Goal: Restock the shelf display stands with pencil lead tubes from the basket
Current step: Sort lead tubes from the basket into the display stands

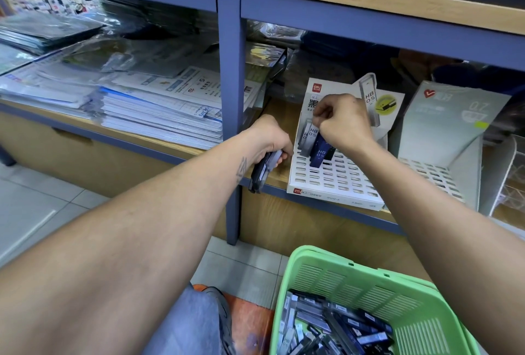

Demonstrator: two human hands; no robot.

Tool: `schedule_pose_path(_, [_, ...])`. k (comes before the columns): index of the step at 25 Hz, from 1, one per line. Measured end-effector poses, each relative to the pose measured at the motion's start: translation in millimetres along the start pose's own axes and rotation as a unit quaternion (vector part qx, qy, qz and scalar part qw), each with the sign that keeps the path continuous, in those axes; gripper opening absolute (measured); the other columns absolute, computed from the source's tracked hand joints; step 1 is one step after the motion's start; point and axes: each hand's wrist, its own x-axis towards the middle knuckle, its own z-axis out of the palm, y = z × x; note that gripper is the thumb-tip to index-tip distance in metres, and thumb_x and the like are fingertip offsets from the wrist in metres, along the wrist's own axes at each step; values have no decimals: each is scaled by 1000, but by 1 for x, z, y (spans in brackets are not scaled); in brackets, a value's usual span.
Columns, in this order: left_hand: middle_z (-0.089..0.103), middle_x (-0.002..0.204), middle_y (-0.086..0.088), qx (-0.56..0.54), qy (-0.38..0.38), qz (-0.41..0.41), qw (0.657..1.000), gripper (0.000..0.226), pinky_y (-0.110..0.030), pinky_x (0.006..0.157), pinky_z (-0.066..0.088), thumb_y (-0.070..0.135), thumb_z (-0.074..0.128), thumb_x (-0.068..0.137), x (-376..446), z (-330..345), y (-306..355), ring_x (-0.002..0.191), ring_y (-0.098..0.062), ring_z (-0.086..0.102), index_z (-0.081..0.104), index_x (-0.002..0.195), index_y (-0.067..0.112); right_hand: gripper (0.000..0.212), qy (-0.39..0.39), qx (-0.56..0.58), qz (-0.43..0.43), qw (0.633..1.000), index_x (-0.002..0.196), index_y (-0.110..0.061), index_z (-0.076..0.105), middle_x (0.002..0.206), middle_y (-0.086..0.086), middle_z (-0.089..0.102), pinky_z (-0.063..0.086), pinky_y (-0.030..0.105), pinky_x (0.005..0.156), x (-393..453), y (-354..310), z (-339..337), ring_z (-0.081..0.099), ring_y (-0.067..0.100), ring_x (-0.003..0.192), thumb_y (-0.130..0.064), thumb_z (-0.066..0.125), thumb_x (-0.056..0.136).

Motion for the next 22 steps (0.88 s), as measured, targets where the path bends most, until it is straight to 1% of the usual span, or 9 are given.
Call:
schedule_pose_path(3, [59, 54, -14, 2, -3, 0, 1000, 17, -24, 40, 46, -7, 72, 84, -1, 1, -1, 35, -18, 52, 57, 82, 0, 10, 10, 19, 4, 1000, 87, -25, 75, 88, -2, 73, 58, 40, 79, -1, 1, 2, 67, 21, 86, -15, 76, 83])
schedule_pose_path(5, [60, 56, -14, 7, -5, 1, 1000, 16, -24, 40, 46, -7, 72, 84, -2, 2, 0, 35, -17, 52, 58, 82, 0, 11, 1, 21, 0, 1000, 89, -23, 76, 89, 0, 73, 57, 41, 81, -2, -1, 3, 67, 22, 87, -14, 76, 82])
schedule_pose_path(9, [60, 58, -14, 10, -1, 3, 1000, 18, -23, 39, 46, -6, 73, 84, -2, 4, 1, 34, -17, 52, 57, 80, 1, 11, -26, -3, -11, 1000, 83, -25, 74, 89, 0, 72, 57, 39, 79, -1, -4, 0, 66, 24, 88, -15, 75, 81])
schedule_pose_path(11, [61, 59, -15, 8, 0, 3, 1000, 18, -24, 40, 46, -6, 73, 84, -3, 5, 1, 36, -18, 53, 57, 81, 1, 11, -23, -32, -22, 999, 84, -25, 74, 90, 1, 73, 55, 36, 78, -1, -5, -2, 66, 26, 89, -15, 73, 81])
schedule_pose_path(13, [61, 61, -16, 5, 1, 4, 1000, 18, -24, 41, 47, -6, 73, 84, -3, 6, 1, 38, -18, 53, 57, 83, 1, 11, -13, -55, -28, 998, 87, -23, 76, 93, 3, 74, 55, 36, 78, -3, -5, -2, 66, 27, 91, -14, 72, 83])
schedule_pose_path(15, [61, 62, -16, 5, 2, 2, 1000, 17, -24, 42, 48, -6, 73, 85, -3, 6, 1, 40, -19, 54, 58, 83, 1, 12, -18, -59, -27, 998, 92, -24, 77, 100, 4, 74, 56, 38, 82, -5, -6, 0, 66, 27, 95, -15, 72, 85])
schedule_pose_path(18, [62, 64, -16, 5, 0, 4, 1000, 17, -24, 43, 49, -5, 74, 84, -4, 6, 0, 41, -19, 54, 58, 84, 1, 13, -34, -93, -37, 994, 97, -22, 77, 111, 4, 67, 53, 37, 86, -4, -5, 8, 61, 26, 105, -17, 72, 87])
schedule_pose_path(22, [61, 63, -16, -1, 5, 3, 1000, 18, -24, 41, 47, -6, 74, 84, -8, 5, 2, 37, -18, 53, 57, 84, 1, 20, -59, -168, -64, 982, 102, -20, 76, 115, 5, 63, 49, 37, 88, -6, -5, 8, 56, 28, 110, -16, 63, 89])
